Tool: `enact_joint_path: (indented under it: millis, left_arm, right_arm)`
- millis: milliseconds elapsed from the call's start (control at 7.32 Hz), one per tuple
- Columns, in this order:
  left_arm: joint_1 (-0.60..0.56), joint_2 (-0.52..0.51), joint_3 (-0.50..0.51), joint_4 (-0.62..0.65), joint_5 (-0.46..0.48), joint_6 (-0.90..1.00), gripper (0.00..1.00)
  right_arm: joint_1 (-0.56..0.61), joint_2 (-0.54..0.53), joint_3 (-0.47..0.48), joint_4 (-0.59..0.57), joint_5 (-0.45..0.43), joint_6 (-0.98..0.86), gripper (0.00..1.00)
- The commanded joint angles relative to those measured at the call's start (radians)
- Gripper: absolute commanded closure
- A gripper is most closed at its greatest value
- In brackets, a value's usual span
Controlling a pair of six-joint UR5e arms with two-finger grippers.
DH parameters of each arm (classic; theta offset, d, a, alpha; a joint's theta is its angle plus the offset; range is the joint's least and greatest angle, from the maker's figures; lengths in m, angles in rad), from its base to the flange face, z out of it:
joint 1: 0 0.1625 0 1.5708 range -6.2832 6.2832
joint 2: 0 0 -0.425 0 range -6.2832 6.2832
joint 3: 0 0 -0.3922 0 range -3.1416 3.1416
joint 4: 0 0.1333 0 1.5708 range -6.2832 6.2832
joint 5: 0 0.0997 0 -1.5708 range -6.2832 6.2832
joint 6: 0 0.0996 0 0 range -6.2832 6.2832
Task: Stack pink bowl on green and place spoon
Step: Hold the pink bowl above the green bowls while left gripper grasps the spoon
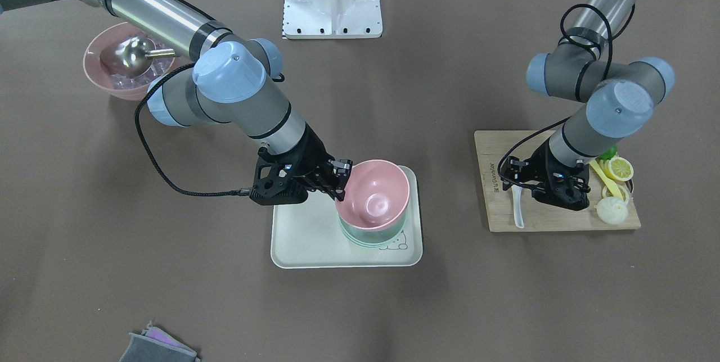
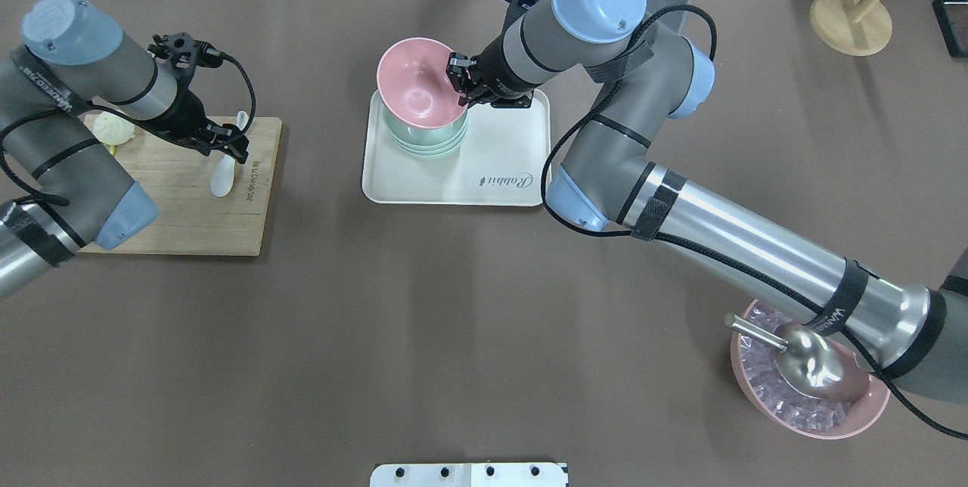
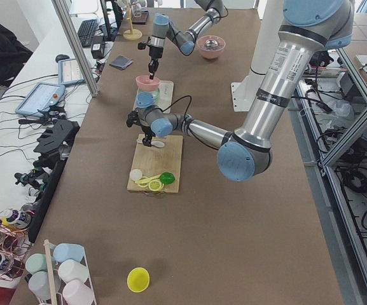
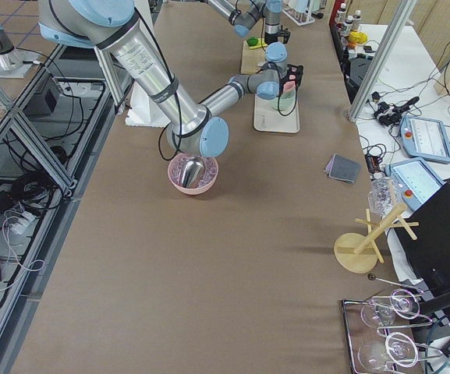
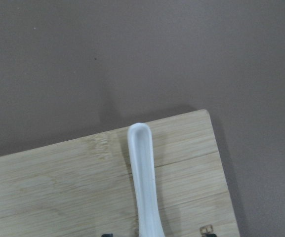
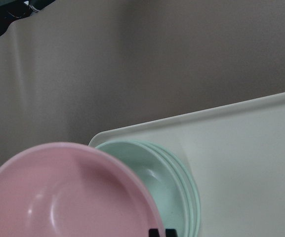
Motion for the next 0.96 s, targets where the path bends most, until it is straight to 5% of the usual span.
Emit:
enact_joint_path:
  millis: [0, 683, 820]
  left_arm:
    - [0.002, 0.005, 0.0, 0.001, 0.0, -0.002, 0.31]
    - [0.023, 0.004, -0.001, 0.001, 0.0, -0.01, 0.32]
    - [0.025, 0.005, 0.0, 0.001, 0.0, -0.01, 0.55]
  right_arm:
    - [0.0, 0.001, 0.0, 0.0, 0.0, 0.0, 1.0]
    - [0.0, 0.0, 0.0, 0.0, 0.0, -0.001, 1.0]
    - [0.0, 0.0, 0.0, 0.0, 0.0, -0.001, 1.0]
